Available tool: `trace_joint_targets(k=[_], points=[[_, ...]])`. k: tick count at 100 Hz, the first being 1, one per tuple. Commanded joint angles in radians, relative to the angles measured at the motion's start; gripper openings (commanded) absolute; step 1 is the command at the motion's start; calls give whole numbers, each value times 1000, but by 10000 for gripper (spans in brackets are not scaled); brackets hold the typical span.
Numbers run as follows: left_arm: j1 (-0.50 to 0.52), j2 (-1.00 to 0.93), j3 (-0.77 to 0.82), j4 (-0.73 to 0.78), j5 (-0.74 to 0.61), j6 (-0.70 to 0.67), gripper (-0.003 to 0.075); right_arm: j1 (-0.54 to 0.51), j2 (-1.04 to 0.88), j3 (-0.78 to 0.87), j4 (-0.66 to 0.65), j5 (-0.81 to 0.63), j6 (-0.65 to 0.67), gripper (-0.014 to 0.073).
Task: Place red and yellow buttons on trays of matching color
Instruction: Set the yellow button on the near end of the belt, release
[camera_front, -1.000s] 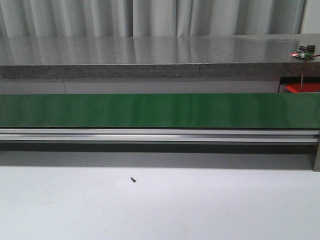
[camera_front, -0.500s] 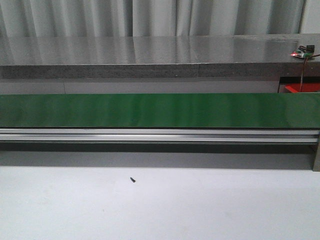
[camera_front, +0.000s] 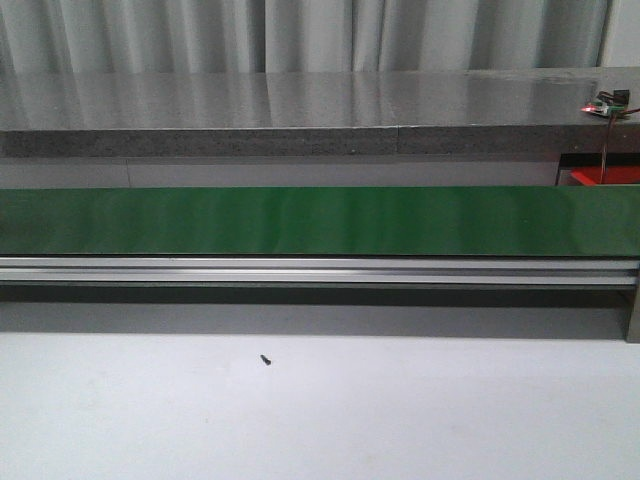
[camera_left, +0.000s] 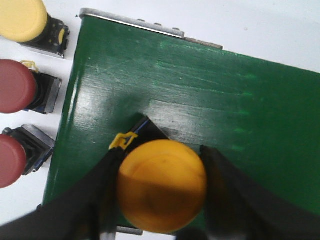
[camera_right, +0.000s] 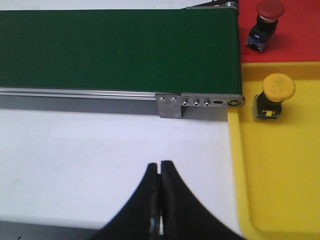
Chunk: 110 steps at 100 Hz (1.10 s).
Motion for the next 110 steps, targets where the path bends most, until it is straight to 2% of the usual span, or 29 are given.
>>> trace_joint_targets(k=[1, 8, 15, 27, 33, 37, 75, 110], points=[[-3, -37, -27, -14, -40, -5, 182, 2, 2, -24, -1, -66, -8, -68], [-3, -29, -27, -14, -40, -5, 201, 2, 2, -24, -1, -66, -8, -68], [-3, -23, -27, -14, -40, -5, 268, 2, 2, -24, -1, -66, -8, -68], [-3, -21, -29, -33, -48, -5, 469, 2, 2, -24, -1, -66, -8, -68], [-3, -21, -36, -43, -45, -5, 551, 2, 2, -24, -1, -66, -8, -68], [-3, -21, -38, -53, -43, -5, 577, 2, 2, -24, -1, -66, -8, -68], [26, -156, -40, -60, -32, -5, 586, 2, 2, -24, -1, -66, -8, -68], [206, -215, 12, -48, -20, -5, 586, 2, 2, -24, -1, -66, -8, -68]])
